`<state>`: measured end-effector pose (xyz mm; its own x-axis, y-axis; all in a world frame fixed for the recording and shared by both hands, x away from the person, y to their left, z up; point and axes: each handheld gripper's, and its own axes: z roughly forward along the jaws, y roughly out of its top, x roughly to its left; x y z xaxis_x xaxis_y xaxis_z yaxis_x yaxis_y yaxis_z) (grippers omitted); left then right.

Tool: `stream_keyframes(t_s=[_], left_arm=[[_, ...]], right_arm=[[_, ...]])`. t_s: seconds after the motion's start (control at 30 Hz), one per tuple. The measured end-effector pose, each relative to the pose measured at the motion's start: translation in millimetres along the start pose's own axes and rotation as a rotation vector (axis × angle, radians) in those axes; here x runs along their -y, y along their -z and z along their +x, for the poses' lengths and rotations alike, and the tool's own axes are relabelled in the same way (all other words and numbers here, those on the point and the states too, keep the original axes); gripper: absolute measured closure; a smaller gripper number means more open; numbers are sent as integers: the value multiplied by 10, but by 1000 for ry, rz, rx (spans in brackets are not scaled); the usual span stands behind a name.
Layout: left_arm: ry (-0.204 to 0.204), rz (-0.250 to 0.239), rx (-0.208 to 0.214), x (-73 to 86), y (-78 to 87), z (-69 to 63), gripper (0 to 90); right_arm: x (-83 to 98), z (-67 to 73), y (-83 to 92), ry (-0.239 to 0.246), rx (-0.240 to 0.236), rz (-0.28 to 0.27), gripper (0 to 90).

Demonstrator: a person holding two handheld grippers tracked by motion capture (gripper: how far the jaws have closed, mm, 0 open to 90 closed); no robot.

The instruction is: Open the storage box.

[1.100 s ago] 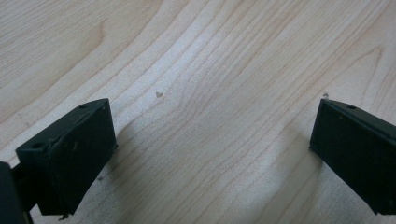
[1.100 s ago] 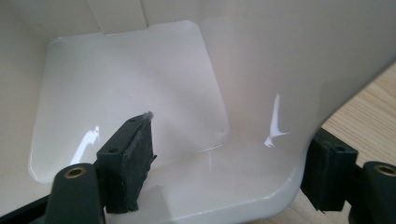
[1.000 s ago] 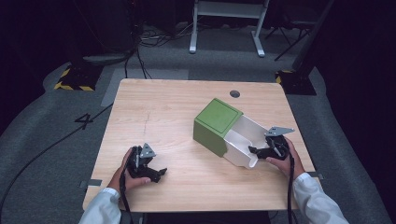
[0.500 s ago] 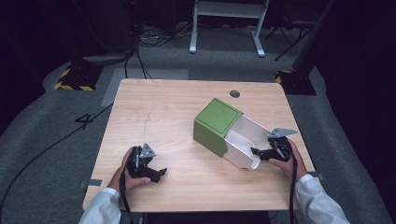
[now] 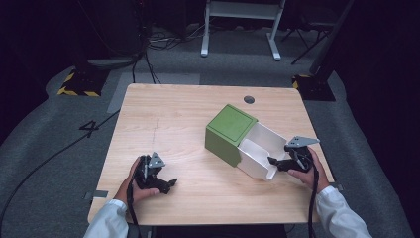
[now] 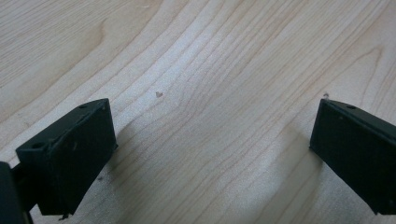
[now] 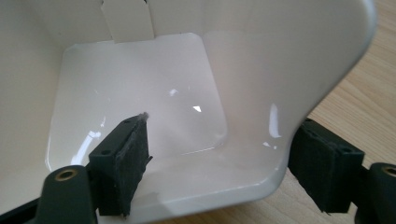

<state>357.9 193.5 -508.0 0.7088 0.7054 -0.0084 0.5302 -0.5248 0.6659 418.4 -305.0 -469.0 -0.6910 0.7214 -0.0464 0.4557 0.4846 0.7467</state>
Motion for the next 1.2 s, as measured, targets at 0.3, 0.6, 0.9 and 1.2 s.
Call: stream_keyframes(t_s=[0.3,0.6,0.9,1.2], left_arm=[[0,-1,0,0,-1,0,5],[0,-1,0,0,0,0,4],[0,-2,2,2,0,-2,5],[-2,0,4,0,0,1,4]], right_arm=[[26,-16,151,-9,2,-37,235],[86,3,274,-2,14,-56,230],[163,18,445,-10,22,-87,228],[308,-15,501,-12,35,-64,224]])
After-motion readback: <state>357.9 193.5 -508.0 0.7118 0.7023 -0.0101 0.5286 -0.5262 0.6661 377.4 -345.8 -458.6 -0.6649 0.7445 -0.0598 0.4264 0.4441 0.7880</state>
